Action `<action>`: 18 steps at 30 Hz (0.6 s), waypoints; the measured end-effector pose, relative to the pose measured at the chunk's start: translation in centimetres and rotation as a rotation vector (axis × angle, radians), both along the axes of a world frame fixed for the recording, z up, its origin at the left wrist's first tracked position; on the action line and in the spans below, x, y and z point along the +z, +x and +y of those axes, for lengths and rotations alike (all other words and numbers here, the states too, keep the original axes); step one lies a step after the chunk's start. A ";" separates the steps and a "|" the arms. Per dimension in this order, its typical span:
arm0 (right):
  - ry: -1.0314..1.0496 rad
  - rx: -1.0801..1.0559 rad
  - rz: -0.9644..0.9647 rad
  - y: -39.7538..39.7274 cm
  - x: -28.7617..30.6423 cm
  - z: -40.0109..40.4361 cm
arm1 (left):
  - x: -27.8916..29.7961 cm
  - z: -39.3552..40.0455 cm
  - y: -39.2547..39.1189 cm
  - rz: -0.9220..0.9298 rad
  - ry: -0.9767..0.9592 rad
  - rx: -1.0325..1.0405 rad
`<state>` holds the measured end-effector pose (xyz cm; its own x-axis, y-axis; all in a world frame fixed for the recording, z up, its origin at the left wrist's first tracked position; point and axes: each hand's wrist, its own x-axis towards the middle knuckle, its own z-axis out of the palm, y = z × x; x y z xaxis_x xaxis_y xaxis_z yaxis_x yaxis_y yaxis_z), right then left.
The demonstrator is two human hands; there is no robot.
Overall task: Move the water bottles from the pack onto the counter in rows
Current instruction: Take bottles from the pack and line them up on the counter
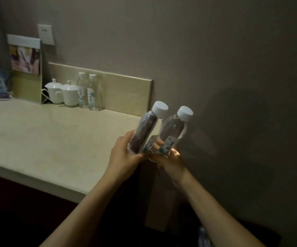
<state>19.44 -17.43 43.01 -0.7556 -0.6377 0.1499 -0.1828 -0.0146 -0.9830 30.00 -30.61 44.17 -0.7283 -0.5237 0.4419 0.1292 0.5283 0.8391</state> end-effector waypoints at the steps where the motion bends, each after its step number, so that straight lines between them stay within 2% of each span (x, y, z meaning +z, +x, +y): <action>1: 0.005 0.028 0.006 -0.4 0.0 -1.3 | 0.3 -1.0 -0.1 -0.013 0.001 0.009; 6: 0.075 0.054 0.083 -3.3 0.0 -8.8 | 1.9 -7.1 -1.2 -0.129 -0.126 0.139; 14: 0.304 -0.042 0.237 -8.6 -1.6 -16.7 | 1.6 -14.6 -4.5 -0.287 -0.070 0.090; 18: 0.292 -0.027 0.217 -9.3 -1.2 -18.4 | 1.2 -17.4 -5.9 -0.338 -0.007 0.039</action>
